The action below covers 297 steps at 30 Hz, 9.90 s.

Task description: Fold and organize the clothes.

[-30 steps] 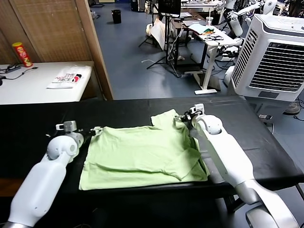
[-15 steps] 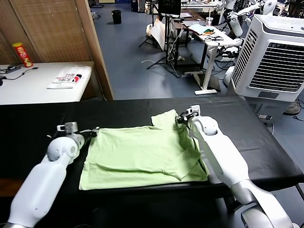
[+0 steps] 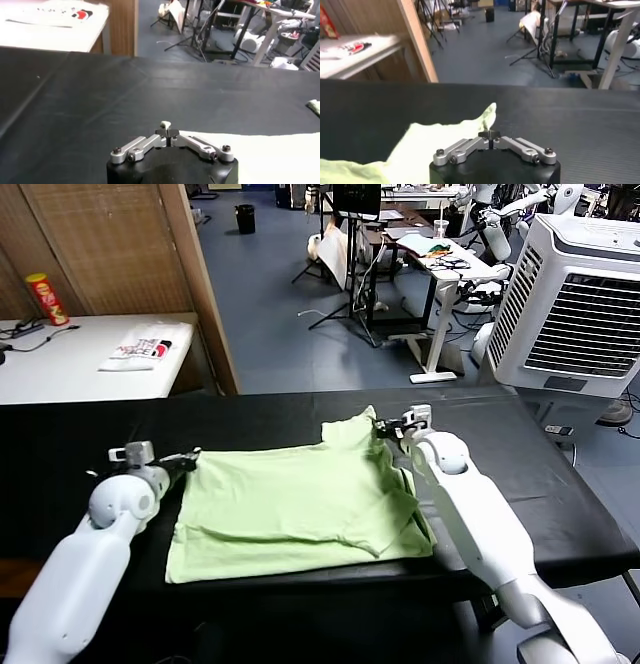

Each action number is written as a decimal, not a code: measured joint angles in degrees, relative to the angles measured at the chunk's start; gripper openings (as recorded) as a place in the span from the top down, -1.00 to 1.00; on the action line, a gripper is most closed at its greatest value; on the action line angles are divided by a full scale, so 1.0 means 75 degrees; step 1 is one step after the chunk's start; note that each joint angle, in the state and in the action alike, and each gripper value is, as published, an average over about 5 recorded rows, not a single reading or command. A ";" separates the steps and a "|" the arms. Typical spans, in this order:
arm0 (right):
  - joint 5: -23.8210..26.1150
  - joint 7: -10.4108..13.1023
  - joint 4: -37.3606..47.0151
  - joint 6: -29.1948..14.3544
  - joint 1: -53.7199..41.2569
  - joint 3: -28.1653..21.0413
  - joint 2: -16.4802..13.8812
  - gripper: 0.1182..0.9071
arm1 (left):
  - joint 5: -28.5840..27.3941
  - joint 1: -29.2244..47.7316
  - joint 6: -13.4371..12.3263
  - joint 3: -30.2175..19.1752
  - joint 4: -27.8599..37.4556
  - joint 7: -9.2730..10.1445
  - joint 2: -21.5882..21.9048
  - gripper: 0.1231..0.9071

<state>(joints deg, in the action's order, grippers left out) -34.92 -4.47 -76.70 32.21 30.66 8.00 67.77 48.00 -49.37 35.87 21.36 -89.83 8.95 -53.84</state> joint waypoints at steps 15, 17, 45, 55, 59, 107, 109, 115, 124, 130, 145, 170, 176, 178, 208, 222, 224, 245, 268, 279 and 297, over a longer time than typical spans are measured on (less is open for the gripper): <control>-0.0707 0.0658 -0.3123 0.0879 0.2035 0.0671 -0.1505 0.99 | 0.0161 -0.1669 -0.0006 0.0855 -0.2255 0.0397 0.0512 0.98; -0.0721 0.0723 -0.3453 0.0974 0.2301 0.0743 -0.1661 0.99 | 0.0128 -0.1927 -0.0018 0.1006 -0.2527 0.0465 0.0499 0.98; -0.0270 0.1158 -0.5218 0.1332 0.4584 0.1168 -0.2068 0.99 | -0.0724 -0.5297 -0.0274 0.2283 -0.4458 0.0748 -0.0237 0.98; -0.0428 0.1087 -0.5584 0.1332 0.4823 0.1576 -0.2141 0.08 | -0.0786 -0.5583 0.0093 0.2391 -0.4658 0.0682 -0.0303 0.24; -0.0435 0.0994 -0.5539 0.1332 0.4606 0.1739 -0.2042 -0.45 | -0.0629 -0.5514 0.0126 0.2508 -0.4692 0.0692 -0.0316 -0.32; 0.1572 0.1134 -0.2197 0.0189 0.2490 0.0390 -0.0107 0.97 | -0.0097 -0.3256 -0.0143 0.1799 -0.2458 0.0716 -0.0967 0.99; 0.1638 0.1248 -0.2181 0.0031 0.2527 0.0401 -0.0063 0.97 | -0.0438 -0.3249 -0.0386 0.1775 -0.2409 0.0650 -0.1004 0.99; 0.1654 0.1157 -0.2187 -0.0091 0.2608 0.0459 0.0002 0.95 | -0.1041 -0.3139 -0.0739 0.1734 -0.2309 0.0591 -0.1101 0.99; 0.1672 0.0835 -0.2829 -0.0140 0.3058 0.0770 -0.0277 -0.01 | -0.1134 -0.3062 -0.0887 0.1824 -0.2301 0.0466 -0.1023 0.33; 0.1641 0.0835 -0.3744 -0.0101 0.3691 0.1074 -0.0541 -0.67 | -0.1157 -0.3271 -0.1041 0.2070 -0.2479 0.0435 -0.0984 -0.49; 0.1680 0.0828 -0.4889 -0.0069 0.4606 0.1181 -0.0529 -0.72 | -0.0508 -0.4907 -0.1280 0.2664 -0.3302 0.0294 -0.1910 -0.72; 0.2325 0.0726 -0.5210 -0.0237 0.5102 0.1274 -0.0294 -0.72 | -0.2616 -0.4880 -0.1851 0.2612 -0.3102 -0.0406 -0.2112 0.90; 0.2392 0.0728 -0.5384 -0.0244 0.5277 0.1357 -0.0190 -0.72 | -0.3994 -0.4982 -0.1966 0.3092 -0.2830 -0.0524 -0.1324 0.90; 0.2451 0.0728 -0.5423 -0.0252 0.5334 0.1362 -0.0144 -0.72 | -0.4128 -0.5038 -0.1958 0.3326 -0.2753 -0.0519 -0.0989 0.90; 0.3310 0.0726 -0.5580 -0.0466 0.6105 0.1590 0.0567 -0.72 | -0.1329 -0.4075 -0.0221 0.0698 -0.4882 0.1184 -0.2932 0.90; 0.3484 0.0716 -0.5436 -0.0488 0.6103 0.1497 0.0722 -0.72 | -0.1297 -0.3738 -0.0268 -0.0187 -0.4667 0.1234 -0.3752 0.90; 0.3498 0.0715 -0.5413 -0.0489 0.6090 0.1471 0.0729 -0.72 | -0.1319 -0.3711 -0.0288 -0.0199 -0.4627 0.1230 -0.3810 0.90; 0.3235 0.0245 -0.5273 -0.0597 0.5801 0.1101 0.0699 -0.72 | -0.0623 -0.3731 -0.0322 -0.0397 -0.4596 0.1390 -0.4521 -0.55; 0.5124 0.0297 -0.3918 -0.0445 0.4376 -0.0608 0.0969 -0.72 | -0.2775 -0.4331 -0.1632 0.1433 -0.4007 0.0117 -0.3436 -0.72; 0.3913 0.0485 -0.4518 -0.0935 0.4763 -0.0265 0.1049 -0.72 | -0.1893 -0.4275 -0.2106 0.1806 -0.3288 0.0005 -0.3616 -0.72; 0.3814 0.0444 -0.4960 -0.1090 0.5105 -0.0140 0.1126 -0.72 | -0.0093 -0.4239 -0.2211 0.2152 -0.2730 -0.0071 -0.3710 0.39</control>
<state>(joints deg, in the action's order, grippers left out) -6.31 -1.14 -113.90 24.03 68.95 6.95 76.21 47.30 -81.16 19.29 37.49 -110.30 8.42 -81.66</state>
